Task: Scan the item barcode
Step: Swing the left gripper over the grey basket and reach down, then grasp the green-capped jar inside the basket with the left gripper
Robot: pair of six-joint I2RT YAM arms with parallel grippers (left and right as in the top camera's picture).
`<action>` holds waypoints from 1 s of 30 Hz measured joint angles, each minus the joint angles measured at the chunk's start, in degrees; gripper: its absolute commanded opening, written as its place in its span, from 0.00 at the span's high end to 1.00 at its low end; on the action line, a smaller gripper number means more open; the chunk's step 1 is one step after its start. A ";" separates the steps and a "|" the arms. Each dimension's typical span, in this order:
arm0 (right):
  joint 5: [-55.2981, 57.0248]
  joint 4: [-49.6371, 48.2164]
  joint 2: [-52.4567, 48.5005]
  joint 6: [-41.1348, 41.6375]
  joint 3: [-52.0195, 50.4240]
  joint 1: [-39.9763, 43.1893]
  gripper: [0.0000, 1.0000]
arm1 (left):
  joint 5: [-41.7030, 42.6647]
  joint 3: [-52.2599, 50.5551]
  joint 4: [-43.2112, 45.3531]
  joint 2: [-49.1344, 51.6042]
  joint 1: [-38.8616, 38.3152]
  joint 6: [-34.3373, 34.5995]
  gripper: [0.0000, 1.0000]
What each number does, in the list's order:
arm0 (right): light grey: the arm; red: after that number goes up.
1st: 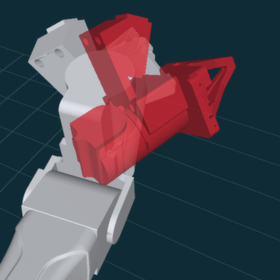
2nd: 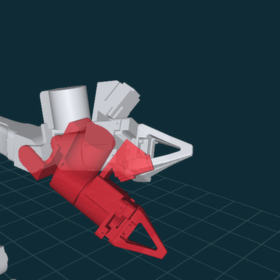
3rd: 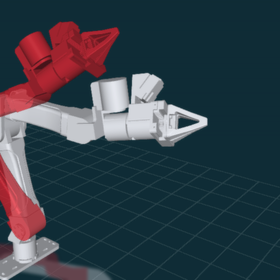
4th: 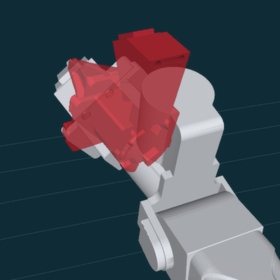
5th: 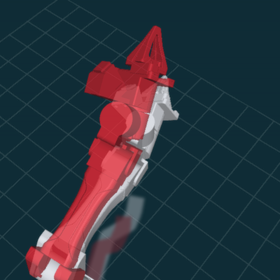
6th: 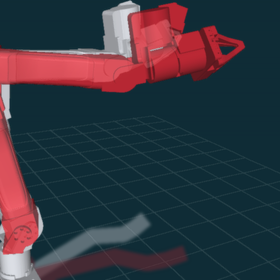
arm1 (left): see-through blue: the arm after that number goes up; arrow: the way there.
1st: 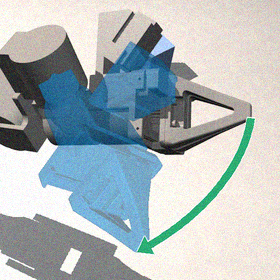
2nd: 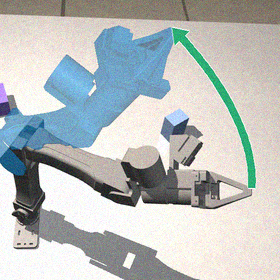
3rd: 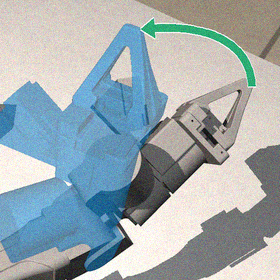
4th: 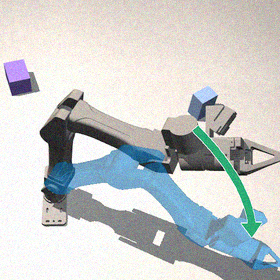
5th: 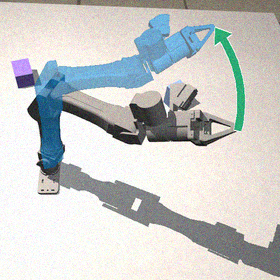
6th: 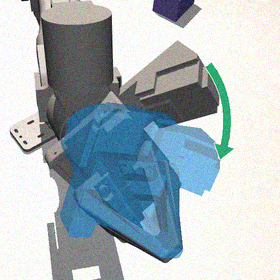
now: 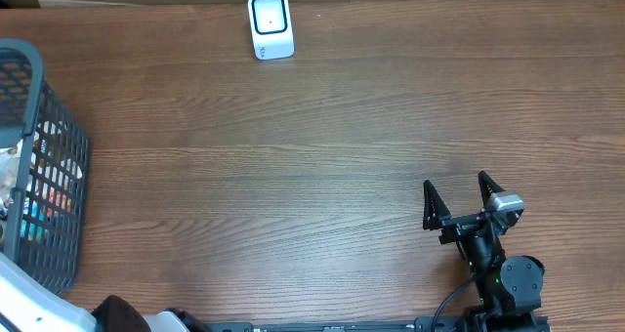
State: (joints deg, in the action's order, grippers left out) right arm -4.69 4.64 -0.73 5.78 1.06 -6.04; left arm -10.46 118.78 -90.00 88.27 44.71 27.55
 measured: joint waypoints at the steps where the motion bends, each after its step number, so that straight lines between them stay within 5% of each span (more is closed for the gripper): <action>1: 0.04 0.02 0.00 0.00 0.00 0.00 0.00 | 0.59 -2.58 1.31 0.17 1.29 0.02 0.13; 9: 0.02 0.00 0.00 0.00 0.00 0.00 0.00 | 1.46 -14.82 9.97 6.01 6.84 -1.38 0.12; 30: 0.02 0.00 0.00 0.00 0.00 0.00 0.00 | 0.50 -15.32 13.40 13.79 12.17 -2.51 0.12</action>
State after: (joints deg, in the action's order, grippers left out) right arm -4.67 4.64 -0.73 5.78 1.06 -6.04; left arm -9.96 103.46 -76.60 102.06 56.88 25.04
